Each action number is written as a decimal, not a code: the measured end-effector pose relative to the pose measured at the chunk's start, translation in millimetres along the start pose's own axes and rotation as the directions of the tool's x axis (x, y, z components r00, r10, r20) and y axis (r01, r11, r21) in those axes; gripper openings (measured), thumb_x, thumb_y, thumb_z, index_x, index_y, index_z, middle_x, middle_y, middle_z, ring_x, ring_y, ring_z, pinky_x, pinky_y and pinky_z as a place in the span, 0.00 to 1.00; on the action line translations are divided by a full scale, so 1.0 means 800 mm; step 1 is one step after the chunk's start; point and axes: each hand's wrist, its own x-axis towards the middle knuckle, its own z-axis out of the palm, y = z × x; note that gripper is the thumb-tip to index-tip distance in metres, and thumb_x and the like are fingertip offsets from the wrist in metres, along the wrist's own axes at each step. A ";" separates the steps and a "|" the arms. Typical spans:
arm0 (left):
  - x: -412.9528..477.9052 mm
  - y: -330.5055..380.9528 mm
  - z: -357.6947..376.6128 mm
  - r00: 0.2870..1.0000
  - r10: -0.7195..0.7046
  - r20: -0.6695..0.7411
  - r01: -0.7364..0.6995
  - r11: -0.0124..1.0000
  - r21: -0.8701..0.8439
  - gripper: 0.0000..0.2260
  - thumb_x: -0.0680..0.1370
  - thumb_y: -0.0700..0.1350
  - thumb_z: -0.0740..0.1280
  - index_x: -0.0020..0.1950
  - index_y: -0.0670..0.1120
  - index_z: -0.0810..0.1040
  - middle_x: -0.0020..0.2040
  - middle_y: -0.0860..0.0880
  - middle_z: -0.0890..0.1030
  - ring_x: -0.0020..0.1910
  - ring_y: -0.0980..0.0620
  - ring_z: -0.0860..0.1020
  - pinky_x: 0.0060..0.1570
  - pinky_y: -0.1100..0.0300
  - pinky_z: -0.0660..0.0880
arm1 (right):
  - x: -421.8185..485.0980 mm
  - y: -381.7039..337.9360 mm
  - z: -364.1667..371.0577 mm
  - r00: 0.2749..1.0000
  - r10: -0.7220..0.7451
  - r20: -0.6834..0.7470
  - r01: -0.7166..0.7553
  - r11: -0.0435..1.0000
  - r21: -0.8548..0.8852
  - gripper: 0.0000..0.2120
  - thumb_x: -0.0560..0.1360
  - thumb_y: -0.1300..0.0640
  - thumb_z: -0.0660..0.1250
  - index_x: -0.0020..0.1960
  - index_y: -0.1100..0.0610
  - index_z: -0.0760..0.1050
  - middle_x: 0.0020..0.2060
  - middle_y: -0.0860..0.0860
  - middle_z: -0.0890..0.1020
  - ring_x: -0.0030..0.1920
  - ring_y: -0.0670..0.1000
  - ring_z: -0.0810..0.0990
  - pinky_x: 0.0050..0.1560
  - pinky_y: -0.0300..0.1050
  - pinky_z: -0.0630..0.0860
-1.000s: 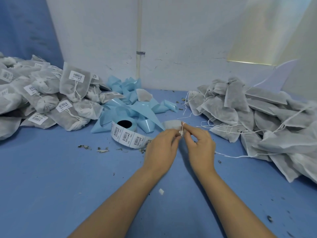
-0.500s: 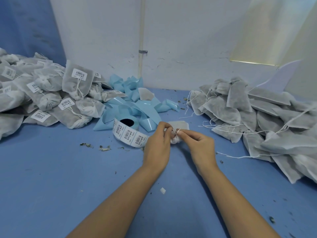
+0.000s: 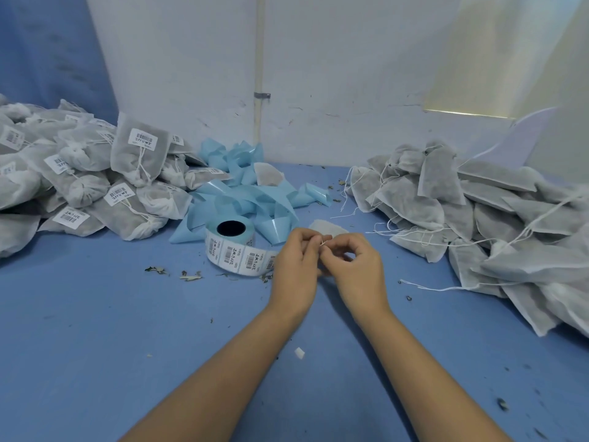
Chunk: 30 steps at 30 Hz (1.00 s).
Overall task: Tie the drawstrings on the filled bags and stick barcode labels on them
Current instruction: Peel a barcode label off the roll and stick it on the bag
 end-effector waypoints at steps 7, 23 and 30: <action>0.008 -0.001 -0.010 0.991 0.101 0.090 -0.110 0.989 0.102 0.07 0.80 0.37 0.62 0.45 0.46 0.76 0.40 0.53 0.80 0.38 0.63 0.77 0.44 0.68 0.73 | 0.006 -0.004 -0.004 0.932 0.288 0.220 -0.360 0.809 0.465 0.09 0.74 0.65 0.63 0.37 0.59 0.78 0.35 0.51 0.83 0.37 0.45 0.81 0.44 0.36 0.76; 0.013 -0.010 -0.012 0.994 0.067 0.087 -0.076 0.990 0.115 0.08 0.79 0.38 0.63 0.43 0.48 0.76 0.38 0.52 0.79 0.34 0.60 0.75 0.41 0.68 0.72 | 0.011 -0.004 -0.014 0.854 0.359 0.376 -0.519 0.548 0.655 0.09 0.77 0.60 0.61 0.39 0.57 0.75 0.31 0.48 0.80 0.32 0.44 0.77 0.33 0.34 0.72; 0.013 -0.008 -0.014 0.996 0.039 0.079 -0.051 0.987 0.152 0.05 0.79 0.39 0.63 0.46 0.43 0.77 0.41 0.48 0.80 0.34 0.58 0.76 0.43 0.65 0.73 | 0.012 -0.003 -0.017 0.851 0.350 0.390 -0.522 0.499 0.692 0.04 0.66 0.58 0.66 0.39 0.58 0.74 0.31 0.48 0.78 0.29 0.45 0.69 0.32 0.35 0.68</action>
